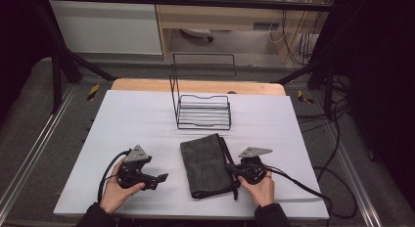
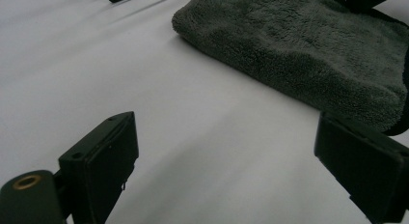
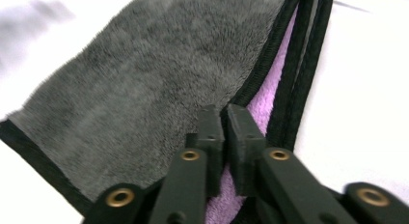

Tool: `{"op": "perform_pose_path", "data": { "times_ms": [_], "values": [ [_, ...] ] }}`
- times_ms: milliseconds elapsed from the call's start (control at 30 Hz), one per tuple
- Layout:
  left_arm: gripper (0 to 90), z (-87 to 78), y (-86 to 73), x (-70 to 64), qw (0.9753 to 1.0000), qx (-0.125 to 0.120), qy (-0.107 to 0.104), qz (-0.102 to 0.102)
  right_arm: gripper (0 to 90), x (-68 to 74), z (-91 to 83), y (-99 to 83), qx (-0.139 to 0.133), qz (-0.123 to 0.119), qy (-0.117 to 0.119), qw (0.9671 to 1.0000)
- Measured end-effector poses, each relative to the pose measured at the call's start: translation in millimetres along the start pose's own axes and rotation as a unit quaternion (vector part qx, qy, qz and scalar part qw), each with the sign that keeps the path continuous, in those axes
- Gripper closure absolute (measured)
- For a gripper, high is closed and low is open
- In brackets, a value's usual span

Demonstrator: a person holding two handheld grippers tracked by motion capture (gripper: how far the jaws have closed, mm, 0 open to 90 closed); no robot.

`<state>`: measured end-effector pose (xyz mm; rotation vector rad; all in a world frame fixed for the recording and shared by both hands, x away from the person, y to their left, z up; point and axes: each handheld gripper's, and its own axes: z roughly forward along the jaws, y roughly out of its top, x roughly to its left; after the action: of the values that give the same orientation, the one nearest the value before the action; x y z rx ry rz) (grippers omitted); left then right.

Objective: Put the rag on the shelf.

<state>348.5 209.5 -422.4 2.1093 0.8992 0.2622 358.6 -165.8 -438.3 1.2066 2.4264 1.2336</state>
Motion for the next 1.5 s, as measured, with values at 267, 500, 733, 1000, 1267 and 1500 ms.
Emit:
{"op": "perform_pose_path", "data": {
  "times_ms": [267,500,733,1000,1267,1500],
  "values": [
    [12.0,6.7,10.6,-15.8,0.9999,0.001,-0.006,-0.012,87.9,-7.3,-14.8,5.5,-0.001,-0.014,-0.061,0.9981],
    [14.4,24.9,22.0,-40.3,0.9990,0.013,-0.024,-0.034,70.3,-10.7,-7.6,3.9,-0.003,-0.019,-0.058,0.9981],
    [29.7,45.6,27.8,-66.0,0.9973,0.028,-0.040,-0.056,59.0,-12.4,-5.2,-1.2,-0.001,-0.024,-0.047,0.9986],
    [51.2,61.6,18.6,-91.1,0.9954,0.062,-0.050,-0.053,61.7,-13.7,-6.8,-14.4,0.002,-0.017,-0.040,0.9991],
    [60.0,64.9,11.6,-97.6,0.9928,0.069,-0.055,-0.081,68.7,-15.4,-1.7,-15.3,0.010,-0.002,-0.025,0.9996],
    [72.6,66.8,11.5,-102.1,0.9927,0.066,-0.052,-0.086,77.4,-17.5,-0.6,-13.7,0.019,0.019,-0.012,0.9996]
  ]
}}
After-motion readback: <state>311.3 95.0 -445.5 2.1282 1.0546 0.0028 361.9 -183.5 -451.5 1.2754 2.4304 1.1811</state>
